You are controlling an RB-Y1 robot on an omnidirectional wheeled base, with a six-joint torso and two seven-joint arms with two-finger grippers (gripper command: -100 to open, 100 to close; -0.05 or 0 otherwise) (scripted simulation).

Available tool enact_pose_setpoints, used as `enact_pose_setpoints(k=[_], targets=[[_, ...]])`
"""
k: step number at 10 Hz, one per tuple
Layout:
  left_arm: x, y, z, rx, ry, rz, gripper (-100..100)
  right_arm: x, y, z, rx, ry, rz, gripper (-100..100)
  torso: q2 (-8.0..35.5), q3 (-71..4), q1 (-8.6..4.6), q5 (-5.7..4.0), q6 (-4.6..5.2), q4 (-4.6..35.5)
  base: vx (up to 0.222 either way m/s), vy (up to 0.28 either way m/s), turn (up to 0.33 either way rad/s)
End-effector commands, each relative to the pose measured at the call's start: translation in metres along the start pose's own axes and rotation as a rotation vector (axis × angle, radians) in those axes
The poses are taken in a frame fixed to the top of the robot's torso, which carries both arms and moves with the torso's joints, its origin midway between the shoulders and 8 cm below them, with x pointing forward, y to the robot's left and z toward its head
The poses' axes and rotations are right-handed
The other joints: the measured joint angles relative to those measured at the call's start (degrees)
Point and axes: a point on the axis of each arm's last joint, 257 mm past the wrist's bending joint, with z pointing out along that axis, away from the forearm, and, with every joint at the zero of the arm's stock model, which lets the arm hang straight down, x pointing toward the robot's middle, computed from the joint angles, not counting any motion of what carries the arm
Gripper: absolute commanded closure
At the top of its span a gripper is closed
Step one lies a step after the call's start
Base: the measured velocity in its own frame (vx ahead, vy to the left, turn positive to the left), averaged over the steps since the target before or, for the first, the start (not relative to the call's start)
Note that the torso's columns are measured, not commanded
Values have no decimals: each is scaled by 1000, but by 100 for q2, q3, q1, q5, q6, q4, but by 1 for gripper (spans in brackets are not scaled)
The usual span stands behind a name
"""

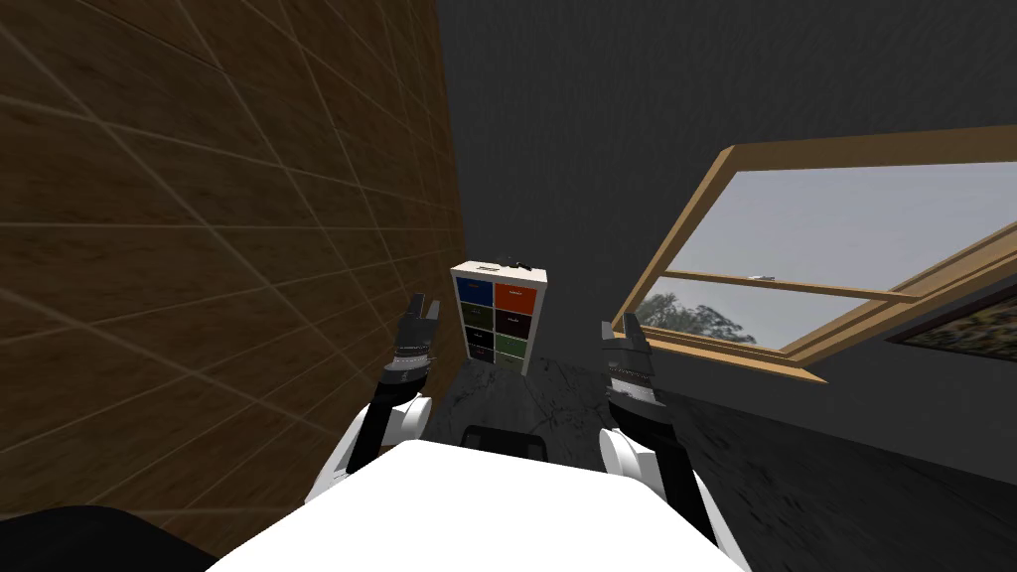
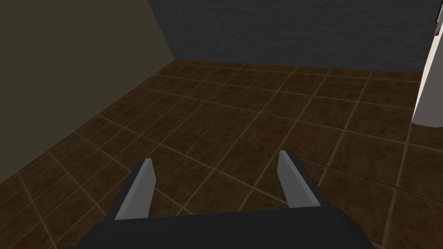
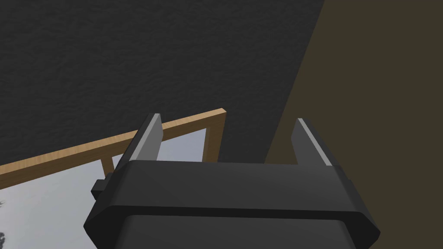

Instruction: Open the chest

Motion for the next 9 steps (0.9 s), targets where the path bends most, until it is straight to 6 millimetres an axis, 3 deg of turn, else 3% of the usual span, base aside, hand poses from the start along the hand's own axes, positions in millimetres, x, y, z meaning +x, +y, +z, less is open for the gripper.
enact_pose_setpoints(k=[1, 9], targets=[[0, 0, 0, 0, 0, 0, 0, 0, 0, 0, 0, 0, 0, 0, 232, -467, 0, 0, 0, 235, 0, 0, 0], [0, 0, 0, 0, 0, 0, 0, 0, 0, 0, 0, 0, 0, 0, 3539, -7073, 0, 0, 0, 3537, 0, 0, 0]])
